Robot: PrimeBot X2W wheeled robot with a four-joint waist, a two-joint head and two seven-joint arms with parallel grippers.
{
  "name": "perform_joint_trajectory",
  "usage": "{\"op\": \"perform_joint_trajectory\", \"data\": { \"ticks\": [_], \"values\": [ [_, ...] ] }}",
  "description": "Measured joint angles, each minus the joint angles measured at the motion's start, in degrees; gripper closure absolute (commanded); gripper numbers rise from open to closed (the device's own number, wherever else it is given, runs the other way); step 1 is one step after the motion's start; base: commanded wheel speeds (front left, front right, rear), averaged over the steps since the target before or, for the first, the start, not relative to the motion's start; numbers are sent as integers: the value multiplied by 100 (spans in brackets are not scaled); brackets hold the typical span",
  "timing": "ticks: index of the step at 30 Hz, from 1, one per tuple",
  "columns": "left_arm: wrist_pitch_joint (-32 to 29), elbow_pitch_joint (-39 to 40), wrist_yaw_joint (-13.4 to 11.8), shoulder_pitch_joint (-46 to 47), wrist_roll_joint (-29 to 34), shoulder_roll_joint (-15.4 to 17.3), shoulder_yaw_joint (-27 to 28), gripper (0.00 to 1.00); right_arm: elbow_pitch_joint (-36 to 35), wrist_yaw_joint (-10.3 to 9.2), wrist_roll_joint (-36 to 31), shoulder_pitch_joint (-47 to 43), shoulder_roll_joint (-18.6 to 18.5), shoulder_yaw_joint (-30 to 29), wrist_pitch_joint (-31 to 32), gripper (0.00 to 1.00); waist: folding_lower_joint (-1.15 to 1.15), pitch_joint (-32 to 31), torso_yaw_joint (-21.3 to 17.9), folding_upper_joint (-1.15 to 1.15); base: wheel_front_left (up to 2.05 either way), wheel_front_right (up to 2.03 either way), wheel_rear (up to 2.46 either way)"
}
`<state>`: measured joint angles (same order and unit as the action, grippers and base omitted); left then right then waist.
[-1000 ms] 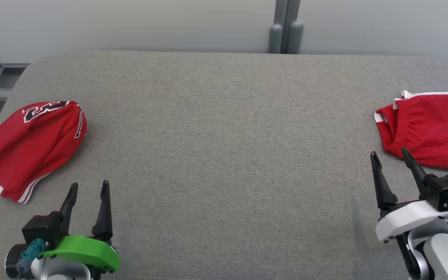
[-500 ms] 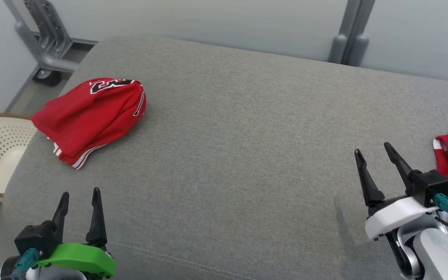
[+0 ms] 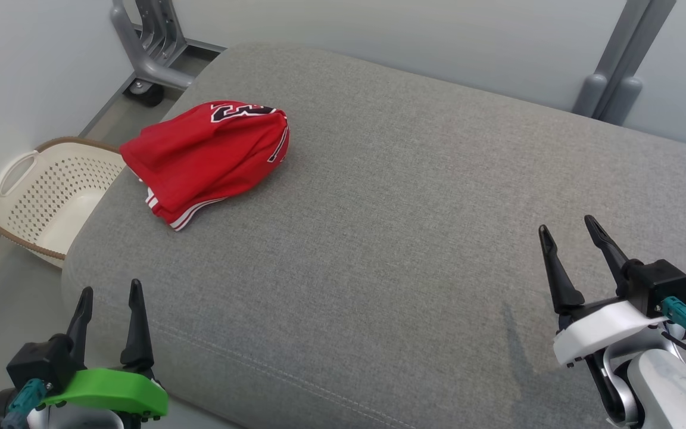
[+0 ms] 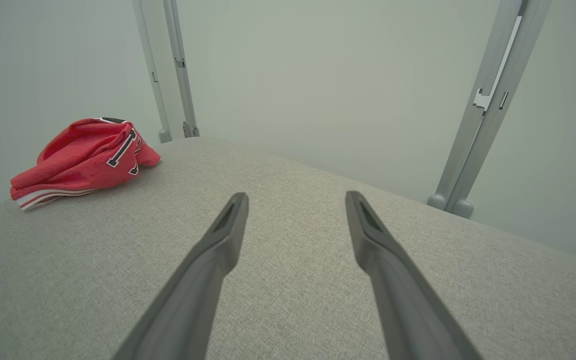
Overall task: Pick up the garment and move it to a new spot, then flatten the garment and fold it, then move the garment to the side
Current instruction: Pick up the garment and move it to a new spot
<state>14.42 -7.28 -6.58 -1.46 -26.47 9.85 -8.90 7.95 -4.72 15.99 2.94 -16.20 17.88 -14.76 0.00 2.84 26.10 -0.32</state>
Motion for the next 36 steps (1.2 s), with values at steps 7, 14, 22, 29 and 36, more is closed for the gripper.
{"op": "perform_joint_trajectory", "data": {
  "ticks": [7, 14, 22, 29, 36],
  "values": [
    [0, 175, 11, 108, -185, -13, 125, 0, -260, -52, -109, 26, -27, 3, 16, 0, 0, 290, 18, 0, 0, 0, 0],
    [-446, 159, 224, 861, -591, 70, 252, 0, -587, -49, -249, 322, -67, 121, 185, 0, 0, 748, 12, 0, 0, 0, 0],
    [-1376, -176, 468, 1925, -1020, 699, 546, 0, -951, -42, -391, 595, -210, 183, 437, 0, 0, 1331, -71, 0, 0, 0, 0],
    [-2125, -510, 665, 2665, -1599, 894, 722, 0, -1228, 8, -555, 875, -315, 269, 676, 0, 0, 1851, -227, 0, 0, 0, 0],
    [-2504, -855, 793, 3049, -1891, 1092, 877, 0, -1484, 8, -632, 1201, -377, 245, 809, 0, 0, 2374, -427, 0, 0, 0, 0]
  ]
}}
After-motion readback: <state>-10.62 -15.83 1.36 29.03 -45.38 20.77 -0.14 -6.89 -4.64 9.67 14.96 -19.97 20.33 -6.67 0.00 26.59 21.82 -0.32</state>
